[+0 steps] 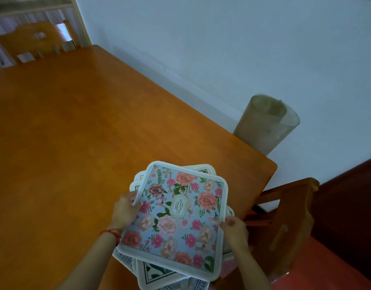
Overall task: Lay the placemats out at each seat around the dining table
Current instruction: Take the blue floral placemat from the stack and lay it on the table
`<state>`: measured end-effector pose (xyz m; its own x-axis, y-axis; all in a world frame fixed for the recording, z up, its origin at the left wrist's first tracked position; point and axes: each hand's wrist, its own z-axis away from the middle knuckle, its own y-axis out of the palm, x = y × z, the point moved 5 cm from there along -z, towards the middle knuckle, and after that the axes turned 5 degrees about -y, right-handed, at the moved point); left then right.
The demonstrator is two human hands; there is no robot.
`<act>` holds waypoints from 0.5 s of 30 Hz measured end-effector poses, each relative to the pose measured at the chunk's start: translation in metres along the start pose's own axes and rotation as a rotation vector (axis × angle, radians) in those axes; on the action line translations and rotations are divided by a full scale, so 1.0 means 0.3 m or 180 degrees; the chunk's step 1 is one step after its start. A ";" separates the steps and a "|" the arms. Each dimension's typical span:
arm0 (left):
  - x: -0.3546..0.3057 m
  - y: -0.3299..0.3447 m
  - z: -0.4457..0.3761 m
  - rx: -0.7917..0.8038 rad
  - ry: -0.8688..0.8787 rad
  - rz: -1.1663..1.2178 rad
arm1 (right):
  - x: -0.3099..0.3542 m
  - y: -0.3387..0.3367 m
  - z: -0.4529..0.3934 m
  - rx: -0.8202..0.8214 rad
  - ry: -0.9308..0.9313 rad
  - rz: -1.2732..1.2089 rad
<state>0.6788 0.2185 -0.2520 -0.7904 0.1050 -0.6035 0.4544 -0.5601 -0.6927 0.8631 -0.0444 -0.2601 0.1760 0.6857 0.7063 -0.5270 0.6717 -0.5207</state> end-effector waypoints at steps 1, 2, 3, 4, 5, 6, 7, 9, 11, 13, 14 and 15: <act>-0.003 0.001 -0.008 -0.0004 -0.0029 0.0053 | -0.004 0.003 -0.008 0.0023 0.0029 0.0006; -0.002 0.003 -0.016 0.0007 -0.0057 0.0091 | -0.009 0.006 -0.017 0.0036 0.0041 0.0012; -0.001 0.006 -0.023 0.0036 -0.0089 0.0131 | -0.011 0.007 -0.024 0.0032 0.0058 -0.0003; 0.001 0.010 -0.026 0.0051 -0.0108 0.0167 | -0.014 0.007 -0.030 0.0032 0.0067 -0.0020; 0.006 0.012 -0.029 0.0046 -0.0136 0.0193 | -0.014 0.006 -0.036 0.0018 0.0049 -0.0008; 0.010 0.013 -0.032 0.0009 -0.0145 0.0220 | -0.013 0.004 -0.038 0.0013 0.0019 -0.0002; 0.014 0.010 -0.033 -0.0046 -0.0165 0.0262 | -0.012 0.004 -0.041 0.0006 0.0002 -0.0001; 0.018 0.002 -0.031 -0.0174 -0.0194 0.0345 | -0.009 0.004 -0.040 -0.0014 -0.0006 -0.0062; 0.020 -0.004 -0.026 -0.0254 -0.0188 0.0384 | -0.006 0.003 -0.037 -0.0033 -0.0010 -0.0114; 0.021 -0.010 -0.023 -0.0294 -0.0158 0.0431 | 0.001 0.002 -0.032 -0.0054 -0.0047 -0.0231; 0.020 -0.015 -0.021 -0.0310 -0.0130 0.0455 | 0.004 0.001 -0.028 -0.0060 -0.0048 -0.0296; 0.020 -0.020 -0.020 -0.0325 -0.0102 0.0485 | 0.009 -0.001 -0.024 -0.0068 -0.0070 -0.0347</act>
<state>0.6738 0.2273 -0.2538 -0.7212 -0.0019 -0.6927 0.6079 -0.4811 -0.6316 0.8697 -0.0408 -0.2613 0.2130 0.6020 0.7696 -0.4879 0.7479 -0.4500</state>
